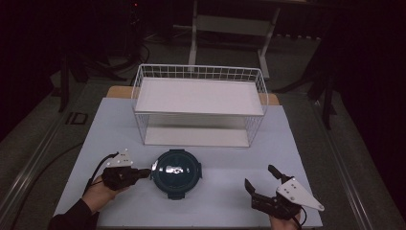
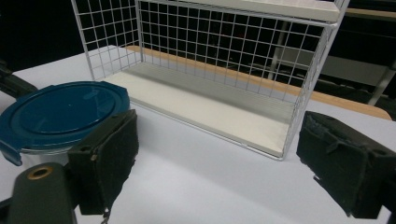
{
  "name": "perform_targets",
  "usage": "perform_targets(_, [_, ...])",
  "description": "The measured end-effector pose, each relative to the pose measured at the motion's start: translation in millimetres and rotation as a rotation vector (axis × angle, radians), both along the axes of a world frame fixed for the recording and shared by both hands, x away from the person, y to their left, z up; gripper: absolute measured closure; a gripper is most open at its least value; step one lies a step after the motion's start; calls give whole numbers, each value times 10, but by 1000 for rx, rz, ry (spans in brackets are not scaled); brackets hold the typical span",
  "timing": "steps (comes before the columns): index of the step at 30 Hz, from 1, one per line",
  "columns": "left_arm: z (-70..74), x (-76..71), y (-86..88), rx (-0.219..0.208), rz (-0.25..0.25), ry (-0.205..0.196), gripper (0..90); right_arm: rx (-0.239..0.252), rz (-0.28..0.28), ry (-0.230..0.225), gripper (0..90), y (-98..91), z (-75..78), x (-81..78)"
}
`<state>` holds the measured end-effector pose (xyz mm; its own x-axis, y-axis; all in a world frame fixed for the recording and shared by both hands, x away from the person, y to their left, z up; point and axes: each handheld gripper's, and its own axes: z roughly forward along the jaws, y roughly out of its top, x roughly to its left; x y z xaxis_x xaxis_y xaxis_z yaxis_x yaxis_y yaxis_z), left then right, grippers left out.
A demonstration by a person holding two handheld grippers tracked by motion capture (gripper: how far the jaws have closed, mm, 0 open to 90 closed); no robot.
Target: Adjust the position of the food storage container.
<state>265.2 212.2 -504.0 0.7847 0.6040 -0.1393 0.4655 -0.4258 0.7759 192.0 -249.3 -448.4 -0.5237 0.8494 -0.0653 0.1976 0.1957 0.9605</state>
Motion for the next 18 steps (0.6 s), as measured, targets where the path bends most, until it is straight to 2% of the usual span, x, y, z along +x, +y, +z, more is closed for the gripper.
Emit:
perform_targets(11, [-7, 128, -282, -19, -29, 9, 898, 0, 4, -2, 126, 7, 5, -5])
perform_targets(18, [-9, 164, -475, -26, -68, 17, 898, -1, 7, 3, 126, 16, -3, -5])
